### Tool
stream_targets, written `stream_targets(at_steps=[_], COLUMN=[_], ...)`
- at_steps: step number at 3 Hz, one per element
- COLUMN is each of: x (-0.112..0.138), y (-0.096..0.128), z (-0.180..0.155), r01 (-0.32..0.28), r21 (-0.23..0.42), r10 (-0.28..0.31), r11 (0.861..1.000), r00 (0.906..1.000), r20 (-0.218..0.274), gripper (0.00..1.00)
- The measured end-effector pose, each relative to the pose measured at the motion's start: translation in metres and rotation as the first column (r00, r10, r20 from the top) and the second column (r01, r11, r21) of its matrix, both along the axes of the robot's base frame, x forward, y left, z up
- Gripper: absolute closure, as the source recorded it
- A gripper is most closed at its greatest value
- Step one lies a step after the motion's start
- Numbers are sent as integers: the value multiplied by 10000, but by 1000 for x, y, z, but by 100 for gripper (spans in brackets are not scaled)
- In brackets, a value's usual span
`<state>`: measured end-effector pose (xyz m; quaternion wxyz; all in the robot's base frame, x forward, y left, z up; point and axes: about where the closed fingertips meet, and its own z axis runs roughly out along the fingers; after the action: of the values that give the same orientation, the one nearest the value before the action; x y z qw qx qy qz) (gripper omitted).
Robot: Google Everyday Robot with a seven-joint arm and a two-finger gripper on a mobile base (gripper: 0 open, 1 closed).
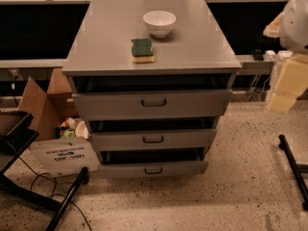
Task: Open top drawer
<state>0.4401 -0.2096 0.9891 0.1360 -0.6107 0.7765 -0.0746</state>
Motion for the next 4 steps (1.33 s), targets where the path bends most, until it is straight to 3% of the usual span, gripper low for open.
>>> stream_targets(at_steps=[1, 2, 3, 4], x=[3, 6, 15, 30], y=[-10, -48, -81, -93], z=[-10, -61, -105, -153], r01=[285, 899, 1221, 1086], r21=[-1424, -2296, -2752, -2462], r10=[-274, -888, -1184, -1048], r11=[9894, 9691, 9536, 9631], r00=[9996, 9959, 9925, 9941], r20=[95, 151, 303, 286], gripper=[0, 0, 0, 0])
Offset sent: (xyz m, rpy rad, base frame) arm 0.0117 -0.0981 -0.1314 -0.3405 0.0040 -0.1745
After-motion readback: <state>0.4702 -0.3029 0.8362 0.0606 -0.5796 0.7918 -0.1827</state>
